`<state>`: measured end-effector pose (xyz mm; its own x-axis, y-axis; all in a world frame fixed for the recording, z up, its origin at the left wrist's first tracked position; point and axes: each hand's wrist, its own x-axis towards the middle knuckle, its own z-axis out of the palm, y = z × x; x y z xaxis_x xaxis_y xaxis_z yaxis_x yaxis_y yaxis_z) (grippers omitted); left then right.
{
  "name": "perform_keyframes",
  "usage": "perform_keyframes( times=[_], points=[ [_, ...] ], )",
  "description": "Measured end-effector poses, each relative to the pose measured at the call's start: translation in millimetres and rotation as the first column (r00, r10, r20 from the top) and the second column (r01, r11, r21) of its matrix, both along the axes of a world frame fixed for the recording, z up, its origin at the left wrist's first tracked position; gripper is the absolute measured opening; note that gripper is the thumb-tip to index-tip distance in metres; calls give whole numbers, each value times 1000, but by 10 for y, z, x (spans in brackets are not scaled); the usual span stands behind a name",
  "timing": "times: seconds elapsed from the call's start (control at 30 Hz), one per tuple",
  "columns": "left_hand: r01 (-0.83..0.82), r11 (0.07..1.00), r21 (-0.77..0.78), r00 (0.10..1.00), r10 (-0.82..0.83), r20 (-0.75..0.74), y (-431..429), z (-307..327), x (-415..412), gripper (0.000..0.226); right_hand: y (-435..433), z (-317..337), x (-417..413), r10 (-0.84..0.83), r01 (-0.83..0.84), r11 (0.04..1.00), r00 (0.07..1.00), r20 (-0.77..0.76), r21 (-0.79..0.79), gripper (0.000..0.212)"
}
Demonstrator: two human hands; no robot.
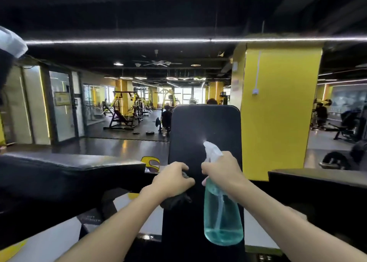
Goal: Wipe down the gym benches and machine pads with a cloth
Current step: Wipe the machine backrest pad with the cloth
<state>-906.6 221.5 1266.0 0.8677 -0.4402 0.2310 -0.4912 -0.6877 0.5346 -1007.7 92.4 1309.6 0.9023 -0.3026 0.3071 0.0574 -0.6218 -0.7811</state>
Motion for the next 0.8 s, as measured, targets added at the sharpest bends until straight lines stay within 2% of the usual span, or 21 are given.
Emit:
perform_keyframes(
  times=[0.1,0.17,0.27,0.37,0.43,0.5,0.63,0.7,0.8],
  points=[
    [-6,1000,2,999,7,-35,26,14,-6,58,-186,-95,-85,-97,100,994,994,-58,39,78],
    [-15,1000,-7,998,15,-62,53,-27,-15,61,-291,-161,-180,-99,107,989,991,-87,98,77],
    [-8,999,-48,997,5,-74,70,-128,-12,53,-395,-267,-330,-132,136,990,988,-86,42,71],
    [-2,999,-51,997,-1,-76,104,-221,-50,45,-412,-413,-435,-174,183,981,978,-115,70,67],
    [-2,998,-65,997,-2,-74,142,-239,-73,43,-366,-515,-482,-146,158,985,977,-156,71,67],
    [-14,997,-71,998,9,-65,187,-265,-96,40,-291,-617,-509,-60,75,994,981,-187,75,55],
    [-48,997,-66,996,43,-76,279,-388,-146,36,-156,-874,-532,105,-83,993,950,-295,86,69],
    [-52,996,-70,995,45,-87,315,-465,-164,36,-106,-994,-565,112,-87,992,947,-301,96,57],
    [-51,996,-69,992,42,-118,362,-598,-204,35,-143,-1188,-599,17,7,997,950,-313,76,41]
  ],
)
